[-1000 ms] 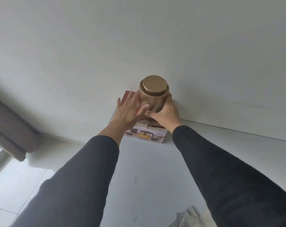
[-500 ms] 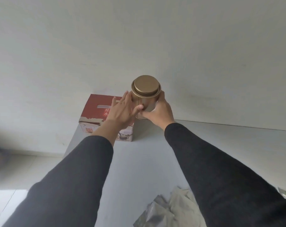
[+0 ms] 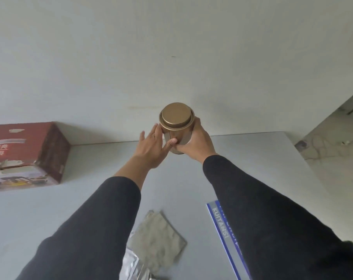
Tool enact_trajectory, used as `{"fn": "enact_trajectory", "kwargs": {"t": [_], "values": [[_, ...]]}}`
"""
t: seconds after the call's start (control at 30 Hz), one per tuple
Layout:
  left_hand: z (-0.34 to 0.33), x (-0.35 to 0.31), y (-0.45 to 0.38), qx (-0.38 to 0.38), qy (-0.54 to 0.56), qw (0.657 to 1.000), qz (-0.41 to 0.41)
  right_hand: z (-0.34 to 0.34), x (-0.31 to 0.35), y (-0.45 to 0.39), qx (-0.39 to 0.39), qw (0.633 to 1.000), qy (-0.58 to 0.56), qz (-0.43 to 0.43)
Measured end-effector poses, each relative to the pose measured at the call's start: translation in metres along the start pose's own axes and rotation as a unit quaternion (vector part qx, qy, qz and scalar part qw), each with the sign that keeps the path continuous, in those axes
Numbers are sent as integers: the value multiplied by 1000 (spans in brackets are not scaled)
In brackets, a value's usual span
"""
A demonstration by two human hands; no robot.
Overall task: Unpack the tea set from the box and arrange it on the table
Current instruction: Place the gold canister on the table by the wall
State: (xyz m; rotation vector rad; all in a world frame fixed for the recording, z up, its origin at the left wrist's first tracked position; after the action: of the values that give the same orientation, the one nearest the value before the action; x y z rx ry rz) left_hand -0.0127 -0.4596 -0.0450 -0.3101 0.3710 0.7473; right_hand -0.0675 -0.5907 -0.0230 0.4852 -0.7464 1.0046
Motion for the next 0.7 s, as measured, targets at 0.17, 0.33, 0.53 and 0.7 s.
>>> {"fn": "enact_trajectory", "kwargs": {"t": [0.17, 0.33, 0.53, 0.7], "values": [[-63, -52, -50, 56, 7, 998, 7, 52, -72, -23, -5, 999, -21, -36], [-108, -81, -86, 80, 27, 996, 13, 71, -130, -45, -13, 995, -65, -68], [-145, -89, -106, 117, 24, 992, 41, 71, -173, -65, 12, 991, -93, -95], [-164, -91, -119, 110, 25, 993, 39, 73, -197, -75, 14, 987, -115, -109]]}}
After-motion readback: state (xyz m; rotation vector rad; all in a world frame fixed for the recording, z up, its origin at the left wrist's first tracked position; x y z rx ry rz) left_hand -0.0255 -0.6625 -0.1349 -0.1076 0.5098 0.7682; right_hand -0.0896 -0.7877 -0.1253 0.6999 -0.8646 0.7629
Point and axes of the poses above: each hand's wrist, its own y-axis away from the middle knuckle, its own z-axis out of the back of the hand, x = y × z, the point moved 6 cm from there along -y, towards the middle knuckle, and after that the axes turned 7 degrees about -z, right-handed, at the moved point
